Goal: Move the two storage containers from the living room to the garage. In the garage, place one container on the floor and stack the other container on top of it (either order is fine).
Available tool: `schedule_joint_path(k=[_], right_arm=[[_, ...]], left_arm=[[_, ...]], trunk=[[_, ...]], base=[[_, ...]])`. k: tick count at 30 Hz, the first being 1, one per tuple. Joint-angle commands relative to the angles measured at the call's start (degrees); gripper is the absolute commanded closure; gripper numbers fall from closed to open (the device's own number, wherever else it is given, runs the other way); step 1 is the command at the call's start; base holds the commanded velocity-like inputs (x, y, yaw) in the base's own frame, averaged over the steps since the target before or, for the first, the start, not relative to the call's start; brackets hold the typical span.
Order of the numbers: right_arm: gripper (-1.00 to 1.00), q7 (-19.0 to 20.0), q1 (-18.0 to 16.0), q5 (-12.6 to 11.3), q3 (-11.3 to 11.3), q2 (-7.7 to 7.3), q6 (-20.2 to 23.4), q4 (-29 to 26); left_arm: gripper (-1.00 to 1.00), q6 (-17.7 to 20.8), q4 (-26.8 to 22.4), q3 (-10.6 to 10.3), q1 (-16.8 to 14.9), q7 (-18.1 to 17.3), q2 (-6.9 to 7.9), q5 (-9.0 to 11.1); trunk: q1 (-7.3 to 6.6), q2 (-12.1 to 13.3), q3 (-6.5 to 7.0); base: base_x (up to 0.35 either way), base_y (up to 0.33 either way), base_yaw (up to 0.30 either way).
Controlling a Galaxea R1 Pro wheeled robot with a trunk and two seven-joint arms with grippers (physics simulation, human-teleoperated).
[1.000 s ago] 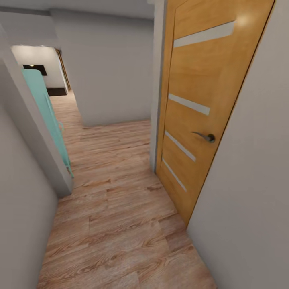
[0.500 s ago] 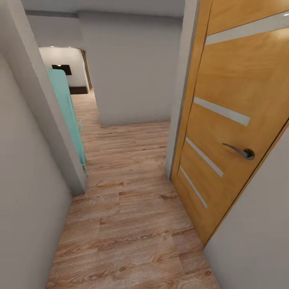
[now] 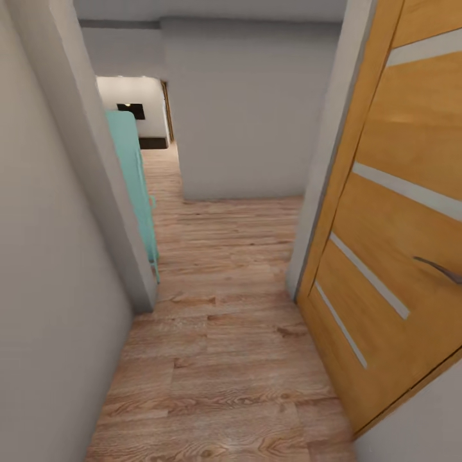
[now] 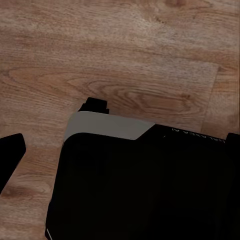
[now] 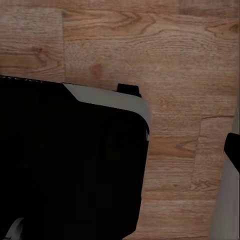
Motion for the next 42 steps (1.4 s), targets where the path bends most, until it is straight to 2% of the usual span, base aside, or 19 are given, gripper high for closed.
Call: schedule_joint_path(k=[1, 42], right_arm=[[-1.00, -0.1, -0.1, -0.5, 0.5, 0.05, -0.3, 0.2], [-1.00, -0.1, -0.1, -0.5, 0.5, 0.05, -0.3, 0.2]], left_arm=[[-1.00, -0.1, 0.0, -0.1, 0.0, 0.2, -0.02, 0.4], [-1.00, 0.0, 0.0, -0.1, 0.0, 0.2, 0.05, 0.4]], trunk=[[0.04, 0.0, -0.06], [0.04, 0.0, -0.06]], base=[[0.304, 0.000, 0.046], [0.318, 0.000, 0.003]])
